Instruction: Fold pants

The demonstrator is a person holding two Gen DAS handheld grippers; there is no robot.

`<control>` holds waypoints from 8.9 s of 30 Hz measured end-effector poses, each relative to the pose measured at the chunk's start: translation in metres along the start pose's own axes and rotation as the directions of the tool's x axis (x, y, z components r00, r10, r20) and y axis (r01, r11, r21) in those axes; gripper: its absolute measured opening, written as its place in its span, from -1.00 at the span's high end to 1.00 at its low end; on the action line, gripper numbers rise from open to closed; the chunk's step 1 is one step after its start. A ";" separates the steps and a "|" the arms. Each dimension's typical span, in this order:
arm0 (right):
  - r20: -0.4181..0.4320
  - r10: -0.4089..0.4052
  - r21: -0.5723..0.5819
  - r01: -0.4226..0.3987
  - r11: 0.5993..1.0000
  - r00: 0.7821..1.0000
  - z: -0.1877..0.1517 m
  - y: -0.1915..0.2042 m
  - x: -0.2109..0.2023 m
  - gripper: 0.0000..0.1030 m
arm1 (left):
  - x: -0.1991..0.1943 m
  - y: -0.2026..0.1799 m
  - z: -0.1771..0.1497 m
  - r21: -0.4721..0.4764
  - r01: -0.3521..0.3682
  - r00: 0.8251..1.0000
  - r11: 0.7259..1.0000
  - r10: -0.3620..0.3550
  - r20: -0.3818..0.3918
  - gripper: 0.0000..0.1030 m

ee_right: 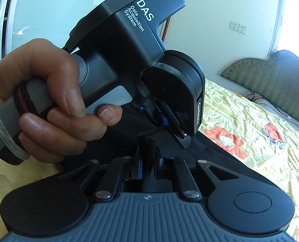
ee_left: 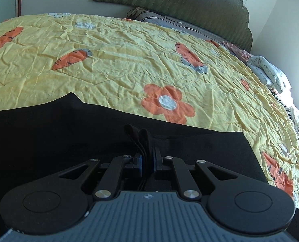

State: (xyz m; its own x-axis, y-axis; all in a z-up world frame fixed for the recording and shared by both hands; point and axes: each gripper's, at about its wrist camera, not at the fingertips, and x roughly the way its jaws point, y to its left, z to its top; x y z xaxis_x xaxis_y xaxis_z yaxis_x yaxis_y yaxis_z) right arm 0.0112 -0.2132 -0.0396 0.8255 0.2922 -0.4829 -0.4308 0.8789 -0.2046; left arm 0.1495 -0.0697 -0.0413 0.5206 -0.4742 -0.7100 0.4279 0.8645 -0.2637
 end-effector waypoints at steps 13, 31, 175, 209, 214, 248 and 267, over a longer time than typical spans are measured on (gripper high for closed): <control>-0.007 0.000 -0.013 0.000 1.000 1.000 0.004 -0.002 0.000 0.81 | -0.001 -0.002 -0.005 0.022 -0.021 0.999 1.000 0.020 0.033 0.81; -0.015 0.004 -0.014 -0.004 1.000 1.000 0.008 0.036 0.002 0.81 | -0.002 -0.006 -0.006 0.061 -0.065 0.997 0.996 0.063 0.040 0.70; -0.149 0.277 0.153 -0.255 0.955 0.949 0.083 0.058 0.071 -0.03 | -0.127 0.129 -0.058 -0.077 -0.515 0.847 0.854 0.521 0.106 -0.42; 0.001 0.122 -0.651 -0.091 0.753 0.993 0.087 0.260 0.062 -0.03 | -0.204 0.245 -0.100 -0.736 -0.098 0.980 0.669 0.194 0.046 -0.45; 0.051 0.068 -0.692 -0.014 0.722 0.996 0.086 0.272 0.072 0.23 | -0.197 0.250 -0.101 -0.771 0.006 0.986 0.637 0.122 0.109 -0.50; -0.063 0.398 0.249 -0.372 0.894 0.915 0.148 0.108 0.146 0.39 | -0.173 0.210 -0.059 -0.525 -0.161 0.906 0.836 0.336 0.257 0.62; 0.184 0.323 0.440 -0.371 0.817 0.928 0.120 0.023 0.052 0.36 | -0.178 0.045 -0.021 -0.193 -0.171 0.881 0.966 0.238 0.410 0.65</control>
State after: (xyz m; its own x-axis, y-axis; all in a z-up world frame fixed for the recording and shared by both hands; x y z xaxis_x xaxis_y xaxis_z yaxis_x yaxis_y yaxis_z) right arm 0.0884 -0.1325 0.0332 0.6947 0.6243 -0.3573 -0.4982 0.7759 0.3870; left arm 0.0605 0.0572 0.0595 0.8628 -0.2804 -0.4206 0.1817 0.9485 -0.2596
